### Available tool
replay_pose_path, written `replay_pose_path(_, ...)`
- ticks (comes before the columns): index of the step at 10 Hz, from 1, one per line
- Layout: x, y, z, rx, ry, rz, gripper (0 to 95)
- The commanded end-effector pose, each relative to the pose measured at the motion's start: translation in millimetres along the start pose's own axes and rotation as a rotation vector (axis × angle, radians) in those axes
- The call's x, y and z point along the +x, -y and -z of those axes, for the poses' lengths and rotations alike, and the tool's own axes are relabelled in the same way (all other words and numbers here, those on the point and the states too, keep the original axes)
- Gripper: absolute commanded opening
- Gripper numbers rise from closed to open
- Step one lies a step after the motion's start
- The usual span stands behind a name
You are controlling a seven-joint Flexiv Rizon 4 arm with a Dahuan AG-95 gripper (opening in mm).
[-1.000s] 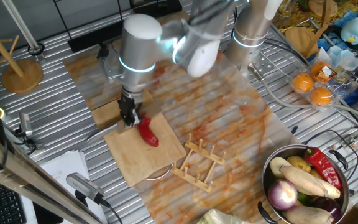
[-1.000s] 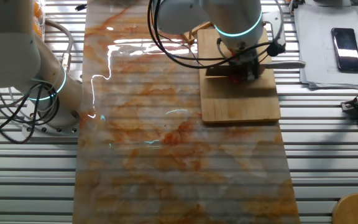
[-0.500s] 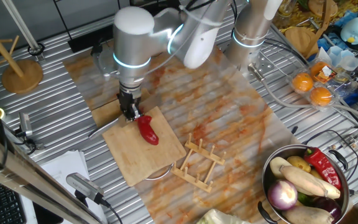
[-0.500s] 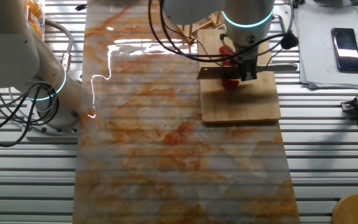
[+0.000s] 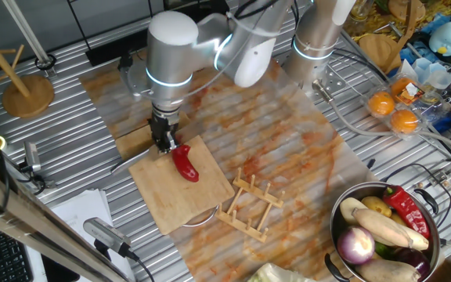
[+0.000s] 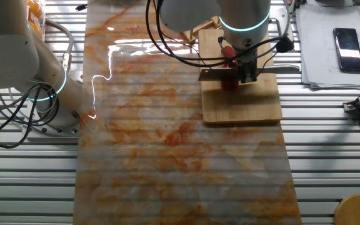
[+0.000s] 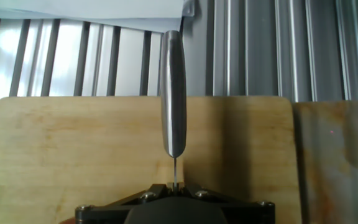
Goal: Chop the chili peppers
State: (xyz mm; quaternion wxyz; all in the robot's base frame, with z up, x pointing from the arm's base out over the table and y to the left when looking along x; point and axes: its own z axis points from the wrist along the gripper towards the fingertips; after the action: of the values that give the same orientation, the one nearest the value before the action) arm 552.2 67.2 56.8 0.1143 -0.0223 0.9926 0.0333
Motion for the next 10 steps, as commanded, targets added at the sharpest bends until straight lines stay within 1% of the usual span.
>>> replay_pose_path(1,0.7,0.1,-4.8,-0.001,0.003,-0.004,0.0)
replay_pose_path(2,1.6,0.8,-9.1,0.001,0.015,-0.002,0.0)
replay_pose_path(3,2.7,1.5,-15.6,-0.001,0.044,0.006,0.0)
replay_pose_path(4,1.2,2.0,-14.2,-0.003,0.057,0.02,0.0)
replay_pose_path(5,-3.1,2.2,-9.7,-0.001,0.056,0.028,0.0)
replay_pose_path(6,-7.7,1.4,-9.2,-0.001,0.061,0.026,0.0)
replay_pose_path(7,-12.4,0.0,-11.5,0.001,0.061,0.021,0.0)
replay_pose_path(9,-15.9,-0.9,-10.3,0.006,0.057,0.019,0.0)
replay_pose_path(10,-21.4,-2.6,-2.5,0.018,0.051,0.02,0.0)
